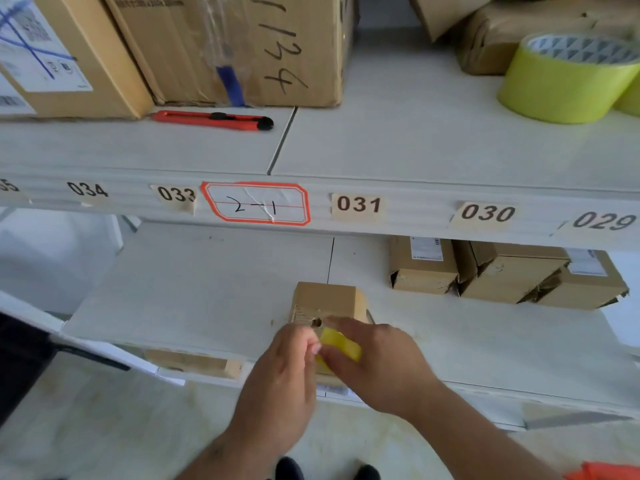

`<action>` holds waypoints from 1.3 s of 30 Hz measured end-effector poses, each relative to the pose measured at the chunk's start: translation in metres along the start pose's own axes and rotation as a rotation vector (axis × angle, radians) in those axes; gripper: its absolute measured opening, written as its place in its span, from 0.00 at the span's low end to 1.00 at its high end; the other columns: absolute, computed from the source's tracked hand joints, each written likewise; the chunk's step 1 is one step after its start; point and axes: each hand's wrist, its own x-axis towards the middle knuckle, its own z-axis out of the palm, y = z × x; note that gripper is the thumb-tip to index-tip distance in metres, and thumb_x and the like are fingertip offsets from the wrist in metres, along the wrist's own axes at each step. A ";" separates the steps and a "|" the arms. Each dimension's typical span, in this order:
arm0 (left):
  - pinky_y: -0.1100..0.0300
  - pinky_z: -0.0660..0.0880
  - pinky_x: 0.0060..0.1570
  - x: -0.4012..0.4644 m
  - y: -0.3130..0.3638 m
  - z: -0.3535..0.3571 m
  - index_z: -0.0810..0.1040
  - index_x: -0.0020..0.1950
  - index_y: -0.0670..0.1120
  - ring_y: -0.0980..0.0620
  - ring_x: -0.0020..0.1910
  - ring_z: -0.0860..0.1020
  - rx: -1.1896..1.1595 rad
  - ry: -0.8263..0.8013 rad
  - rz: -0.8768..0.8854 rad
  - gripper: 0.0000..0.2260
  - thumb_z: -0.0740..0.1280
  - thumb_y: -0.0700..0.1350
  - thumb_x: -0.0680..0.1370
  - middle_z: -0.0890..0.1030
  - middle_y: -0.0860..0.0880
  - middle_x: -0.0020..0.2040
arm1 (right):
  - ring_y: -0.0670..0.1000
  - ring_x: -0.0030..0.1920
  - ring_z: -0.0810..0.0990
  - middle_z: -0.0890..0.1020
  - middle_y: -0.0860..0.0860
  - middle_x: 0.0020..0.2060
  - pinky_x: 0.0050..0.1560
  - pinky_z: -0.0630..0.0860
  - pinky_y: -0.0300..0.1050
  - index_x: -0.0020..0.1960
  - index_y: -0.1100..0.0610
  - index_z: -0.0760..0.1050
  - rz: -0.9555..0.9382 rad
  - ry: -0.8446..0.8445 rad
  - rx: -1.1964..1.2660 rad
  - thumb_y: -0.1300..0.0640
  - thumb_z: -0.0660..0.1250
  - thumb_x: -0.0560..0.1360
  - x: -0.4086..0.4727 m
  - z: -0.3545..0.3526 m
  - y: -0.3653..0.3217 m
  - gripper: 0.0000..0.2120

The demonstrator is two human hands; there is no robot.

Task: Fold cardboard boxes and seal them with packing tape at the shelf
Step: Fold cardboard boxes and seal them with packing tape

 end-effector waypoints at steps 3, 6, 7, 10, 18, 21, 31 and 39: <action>0.63 0.76 0.39 0.008 0.003 0.007 0.70 0.49 0.56 0.55 0.40 0.80 -0.287 -0.001 -0.320 0.08 0.62 0.43 0.84 0.80 0.55 0.40 | 0.42 0.43 0.80 0.78 0.34 0.34 0.51 0.78 0.42 0.67 0.34 0.76 0.031 -0.067 0.102 0.31 0.61 0.75 0.003 -0.003 0.005 0.22; 0.59 0.82 0.44 0.020 0.004 0.010 0.77 0.53 0.51 0.50 0.39 0.84 -0.627 -0.065 -0.653 0.08 0.64 0.37 0.84 0.84 0.52 0.42 | 0.46 0.46 0.80 0.78 0.37 0.33 0.50 0.78 0.44 0.65 0.30 0.73 0.033 -0.039 0.042 0.39 0.67 0.78 0.009 -0.003 0.009 0.16; 0.58 0.82 0.45 0.023 0.003 0.010 0.79 0.52 0.50 0.49 0.39 0.83 -0.707 -0.086 -0.715 0.08 0.65 0.37 0.83 0.85 0.51 0.41 | 0.46 0.46 0.79 0.79 0.39 0.36 0.49 0.78 0.43 0.66 0.30 0.74 0.037 -0.030 0.021 0.40 0.67 0.78 0.012 -0.003 0.010 0.16; 0.54 0.80 0.46 0.025 -0.006 0.010 0.84 0.44 0.48 0.51 0.37 0.80 -0.769 -0.120 -0.718 0.07 0.70 0.41 0.81 0.84 0.46 0.39 | 0.47 0.44 0.79 0.76 0.41 0.34 0.48 0.76 0.43 0.66 0.34 0.77 0.036 -0.059 -0.067 0.37 0.66 0.79 0.020 -0.002 0.005 0.16; 0.63 0.77 0.35 0.038 -0.040 0.007 0.83 0.46 0.42 0.53 0.32 0.79 -0.698 0.107 -0.687 0.06 0.69 0.39 0.81 0.82 0.47 0.33 | 0.40 0.50 0.80 0.80 0.37 0.50 0.50 0.76 0.36 0.62 0.40 0.78 0.162 -0.235 0.130 0.32 0.69 0.75 0.047 -0.019 0.005 0.19; 0.64 0.78 0.37 0.052 -0.074 -0.006 0.83 0.46 0.42 0.55 0.31 0.79 -0.640 0.197 -0.672 0.06 0.70 0.42 0.81 0.82 0.48 0.32 | 0.44 0.50 0.80 0.81 0.41 0.50 0.50 0.76 0.43 0.56 0.39 0.79 0.251 -0.302 -0.170 0.23 0.65 0.70 0.059 -0.033 0.033 0.25; 0.55 0.76 0.38 0.076 -0.179 0.063 0.80 0.41 0.41 0.48 0.31 0.73 -0.763 0.095 -0.972 0.11 0.67 0.40 0.83 0.76 0.47 0.29 | 0.48 0.42 0.78 0.79 0.46 0.39 0.43 0.75 0.46 0.40 0.51 0.77 0.329 -0.280 -0.696 0.16 0.50 0.69 0.108 -0.019 0.097 0.39; 0.53 0.81 0.41 0.075 -0.201 0.089 0.83 0.45 0.40 0.51 0.32 0.77 -0.775 0.064 -0.996 0.08 0.69 0.41 0.82 0.80 0.48 0.31 | 0.49 0.40 0.78 0.80 0.47 0.36 0.51 0.78 0.51 0.36 0.52 0.76 0.416 -0.314 -0.716 0.16 0.51 0.69 0.115 -0.003 0.113 0.39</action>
